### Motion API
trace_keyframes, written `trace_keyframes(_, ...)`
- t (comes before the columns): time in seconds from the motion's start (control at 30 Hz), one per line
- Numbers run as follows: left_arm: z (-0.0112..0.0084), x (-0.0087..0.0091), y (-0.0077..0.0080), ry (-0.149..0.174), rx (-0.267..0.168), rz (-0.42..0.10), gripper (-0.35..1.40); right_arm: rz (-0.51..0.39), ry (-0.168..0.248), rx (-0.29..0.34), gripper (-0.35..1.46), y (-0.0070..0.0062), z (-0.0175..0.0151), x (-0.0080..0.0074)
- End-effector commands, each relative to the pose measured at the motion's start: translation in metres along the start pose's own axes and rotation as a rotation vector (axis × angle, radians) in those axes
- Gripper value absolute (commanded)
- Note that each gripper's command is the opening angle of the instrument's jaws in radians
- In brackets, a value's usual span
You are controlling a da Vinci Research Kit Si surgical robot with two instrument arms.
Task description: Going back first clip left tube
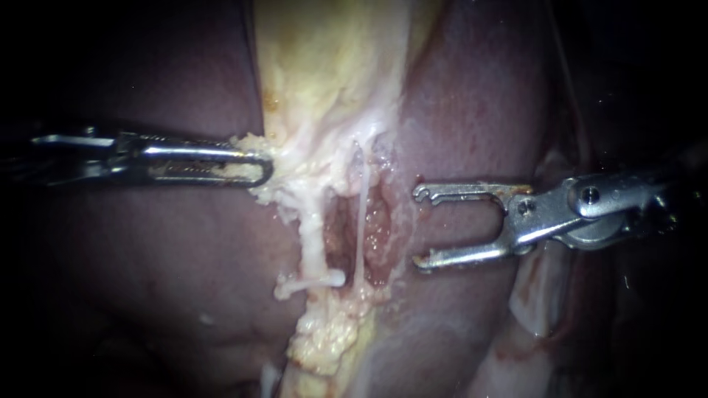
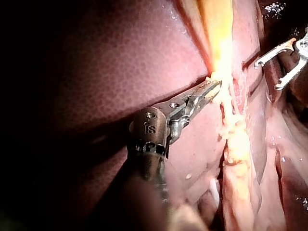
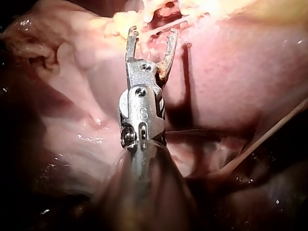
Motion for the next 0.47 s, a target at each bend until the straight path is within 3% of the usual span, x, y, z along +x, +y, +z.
trace_keyframes(0.03,0.0001,-0.0001,-0.0001,-0.001,0.000,0.002,-0.35,0.000,0.000,0.001,0.50,0.0000,0.0000,0.0000)
trace_keyframes(0.47,0.0004,-0.0003,-0.0004,-0.002,-0.002,0.004,-0.35,0.001,0.002,0.010,0.50,-0.0001,0.0000,0.0002)
